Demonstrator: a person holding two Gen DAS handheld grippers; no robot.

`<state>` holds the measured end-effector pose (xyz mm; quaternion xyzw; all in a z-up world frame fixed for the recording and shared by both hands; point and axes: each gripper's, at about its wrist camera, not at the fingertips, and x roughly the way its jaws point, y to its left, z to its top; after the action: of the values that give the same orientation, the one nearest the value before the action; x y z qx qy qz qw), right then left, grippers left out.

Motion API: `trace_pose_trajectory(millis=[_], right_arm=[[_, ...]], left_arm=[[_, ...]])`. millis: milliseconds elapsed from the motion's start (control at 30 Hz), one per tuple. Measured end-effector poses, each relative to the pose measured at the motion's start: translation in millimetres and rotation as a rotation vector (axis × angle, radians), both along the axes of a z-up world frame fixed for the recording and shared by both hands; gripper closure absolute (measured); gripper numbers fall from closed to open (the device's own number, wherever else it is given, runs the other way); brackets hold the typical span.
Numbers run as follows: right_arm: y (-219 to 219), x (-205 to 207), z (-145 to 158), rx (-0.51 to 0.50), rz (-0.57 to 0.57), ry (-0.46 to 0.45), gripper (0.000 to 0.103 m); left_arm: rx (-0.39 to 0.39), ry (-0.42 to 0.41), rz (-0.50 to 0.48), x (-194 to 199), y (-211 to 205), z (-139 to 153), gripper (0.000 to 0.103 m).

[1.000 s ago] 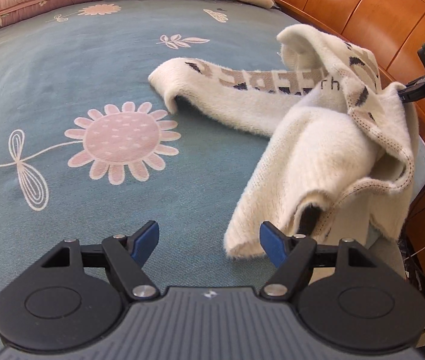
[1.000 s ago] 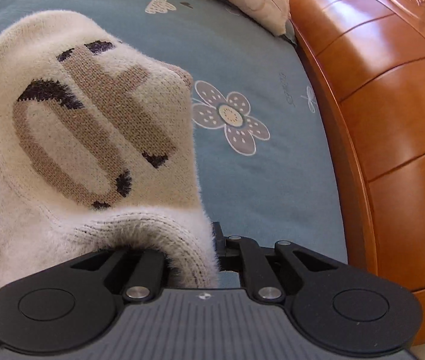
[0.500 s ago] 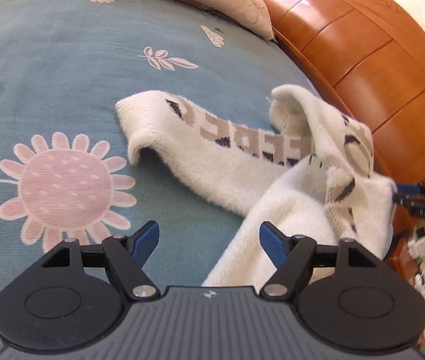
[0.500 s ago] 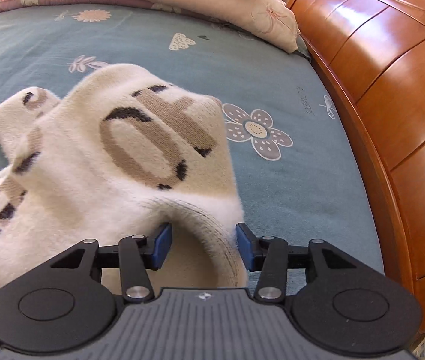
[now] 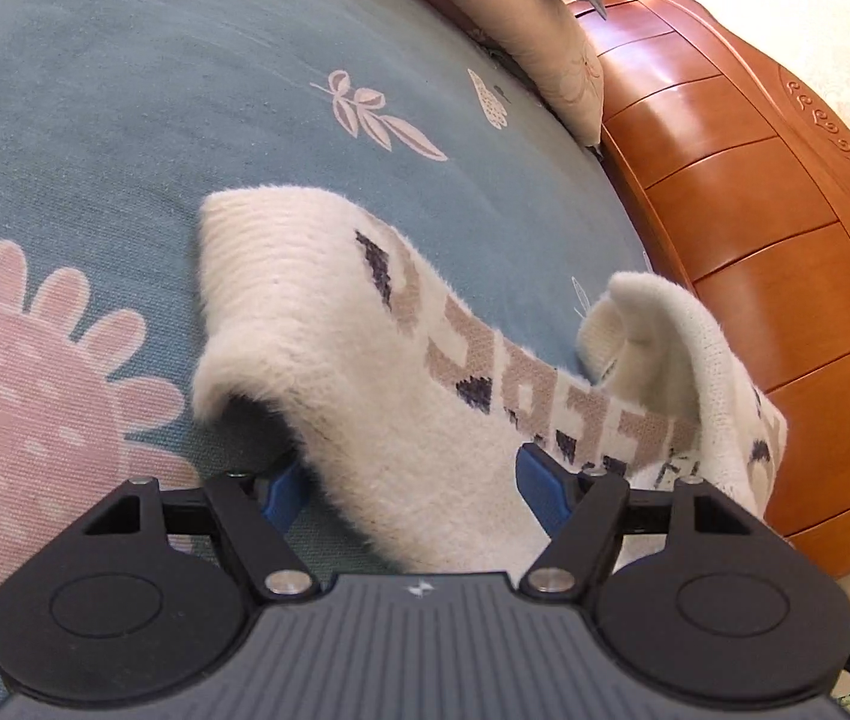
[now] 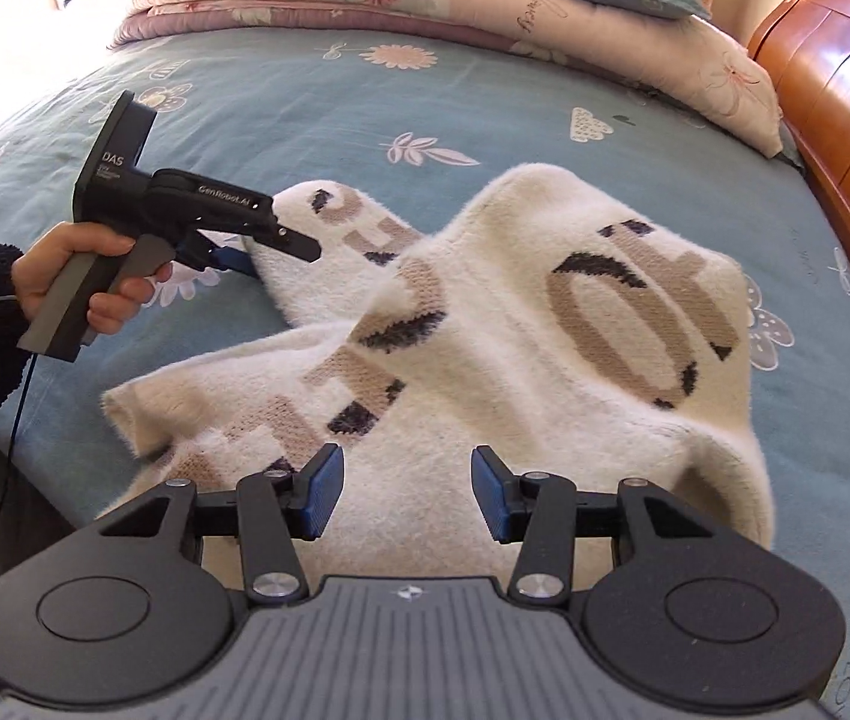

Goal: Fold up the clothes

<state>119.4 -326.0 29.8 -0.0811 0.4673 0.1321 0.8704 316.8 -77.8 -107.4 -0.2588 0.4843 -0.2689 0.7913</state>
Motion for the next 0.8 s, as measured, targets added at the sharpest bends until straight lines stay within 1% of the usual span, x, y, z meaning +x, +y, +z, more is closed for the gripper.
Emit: trace_pose_trajectory(millis=[33, 67, 100, 133, 167, 233, 333, 500, 633, 700, 800], right_arm=[[6.2, 4.0, -5.9, 0.004, 0.011, 0.013, 0.051], [10.7, 6.5, -9.3, 0.002, 0.016, 0.02, 0.051], [14.0, 7.6, -10.9, -0.007, 0.017, 0.022, 0.051], [17.3, 8.8, -12.5, -0.015, 0.018, 0.024, 0.051], [20.6, 9.9, -14.0, -0.024, 0.019, 0.026, 0.051], [27.1, 12.2, -17.2, -0.04, 0.021, 0.031, 0.051], [28.8, 11.8, -17.7, -0.053, 0.019, 0.029, 0.05], [28.5, 4.6, -15.5, -0.064, 0.008, 0.023, 0.05], [33.2, -3.9, -10.7, -0.076, 0.018, 0.015, 0.05], [37.1, -7.9, -7.8, -0.08, 0.026, 0.008, 0.05], [44.4, -13.6, -3.0, -0.082, 0.043, -0.002, 0.05]], left_arm=[[0.005, -0.009, -0.006, 0.7, -3.7, -0.3, 0.039], [0.016, -0.019, -0.012, 1.2, -7.6, -0.5, 0.058], [0.046, -0.033, -0.02, 1.2, -11.6, -0.6, 0.068], [0.076, -0.045, -0.023, 0.5, -14.2, -0.8, 0.085], [0.095, -0.055, -0.019, -1.0, -14.5, -0.6, 0.091], [0.13, -0.076, -0.01, -4.1, -14.9, 0.1, 0.093], [0.149, -0.131, 0.002, -11.0, -13.2, 8.8, 0.095], [0.174, -0.228, 0.026, -22.7, -6.3, 35.5, 0.095], [0.204, -0.313, 0.075, -31.3, 11.9, 60.9, 0.095], [0.201, -0.339, 0.111, -36.4, 28.9, 73.9, 0.095], [0.222, -0.379, 0.174, -42.8, 56.7, 92.3, 0.095]])
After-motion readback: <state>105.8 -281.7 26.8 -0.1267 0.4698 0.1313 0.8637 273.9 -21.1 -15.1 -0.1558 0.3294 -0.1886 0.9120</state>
